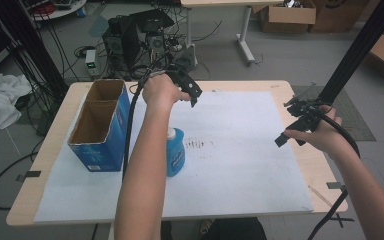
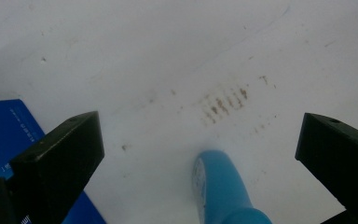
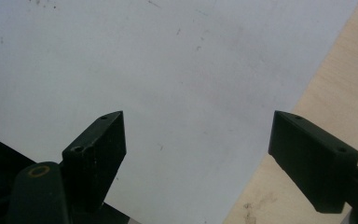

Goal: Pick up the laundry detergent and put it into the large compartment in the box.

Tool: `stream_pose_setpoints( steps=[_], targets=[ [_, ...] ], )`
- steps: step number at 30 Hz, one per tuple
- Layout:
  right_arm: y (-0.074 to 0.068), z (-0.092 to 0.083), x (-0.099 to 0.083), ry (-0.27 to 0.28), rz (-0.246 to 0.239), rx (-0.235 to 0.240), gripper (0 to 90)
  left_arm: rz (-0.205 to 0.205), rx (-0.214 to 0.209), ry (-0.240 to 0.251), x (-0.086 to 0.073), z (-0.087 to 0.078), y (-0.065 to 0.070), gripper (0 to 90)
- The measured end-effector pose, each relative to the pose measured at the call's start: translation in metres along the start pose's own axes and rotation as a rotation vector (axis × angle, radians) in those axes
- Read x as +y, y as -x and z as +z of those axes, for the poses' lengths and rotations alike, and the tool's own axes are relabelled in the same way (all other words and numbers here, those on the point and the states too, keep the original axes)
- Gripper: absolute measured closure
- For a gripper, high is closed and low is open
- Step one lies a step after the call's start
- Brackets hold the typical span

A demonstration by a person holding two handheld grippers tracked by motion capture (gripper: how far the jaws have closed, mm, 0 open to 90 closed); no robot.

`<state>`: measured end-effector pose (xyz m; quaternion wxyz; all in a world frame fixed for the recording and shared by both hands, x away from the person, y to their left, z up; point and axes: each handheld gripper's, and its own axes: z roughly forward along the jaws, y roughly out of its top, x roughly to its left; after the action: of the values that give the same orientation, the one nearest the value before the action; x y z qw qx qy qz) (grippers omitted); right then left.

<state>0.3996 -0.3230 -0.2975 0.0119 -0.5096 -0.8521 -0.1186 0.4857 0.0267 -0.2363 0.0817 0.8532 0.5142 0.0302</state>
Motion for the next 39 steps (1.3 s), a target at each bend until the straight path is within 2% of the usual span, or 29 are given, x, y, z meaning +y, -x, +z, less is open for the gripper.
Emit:
stream_pose_setpoints(
  steps=[14,18,25,31,39],
  targets=[
    [0.001,-0.002,-0.002,0.005,-0.004,0.000,18.6,0.018,-0.005,0.005,-0.008,-0.008,0.004,1.3],
    [0.000,-0.001,-0.001,0.003,-0.005,0.001,18.6,0.020,-0.011,0.020,-0.013,-0.013,0.006,1.0],
    [-0.002,0.001,0.000,0.004,-0.014,0.004,18.6,0.058,-0.002,0.008,-0.029,-0.023,0.013,0.9],
    [-0.003,0.002,0.000,0.010,-0.020,0.007,18.6,0.075,0.005,-0.006,-0.040,-0.027,0.018,0.8],
    [-0.006,0.001,-0.001,0.014,-0.024,0.010,17.9,0.103,-0.005,-0.015,-0.056,-0.030,0.027,0.9]
  ],
)
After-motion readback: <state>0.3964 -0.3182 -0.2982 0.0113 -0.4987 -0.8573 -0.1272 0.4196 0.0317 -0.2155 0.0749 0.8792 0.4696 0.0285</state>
